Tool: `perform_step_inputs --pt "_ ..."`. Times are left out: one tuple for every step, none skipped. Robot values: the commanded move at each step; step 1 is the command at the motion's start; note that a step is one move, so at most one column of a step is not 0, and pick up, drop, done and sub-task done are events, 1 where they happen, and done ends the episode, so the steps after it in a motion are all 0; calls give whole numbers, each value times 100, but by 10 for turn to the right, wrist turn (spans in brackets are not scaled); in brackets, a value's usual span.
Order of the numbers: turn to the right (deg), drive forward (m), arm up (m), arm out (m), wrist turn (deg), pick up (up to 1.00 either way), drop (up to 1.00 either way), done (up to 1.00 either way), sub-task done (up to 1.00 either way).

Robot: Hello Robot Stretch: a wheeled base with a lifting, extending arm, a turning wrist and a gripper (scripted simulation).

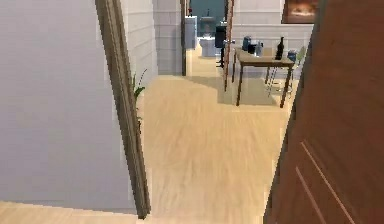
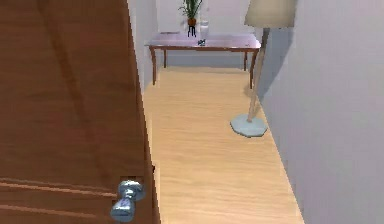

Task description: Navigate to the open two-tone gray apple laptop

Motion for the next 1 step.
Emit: perform_step_inputs --pt "30 0 0 0 0 0 0 0 0"
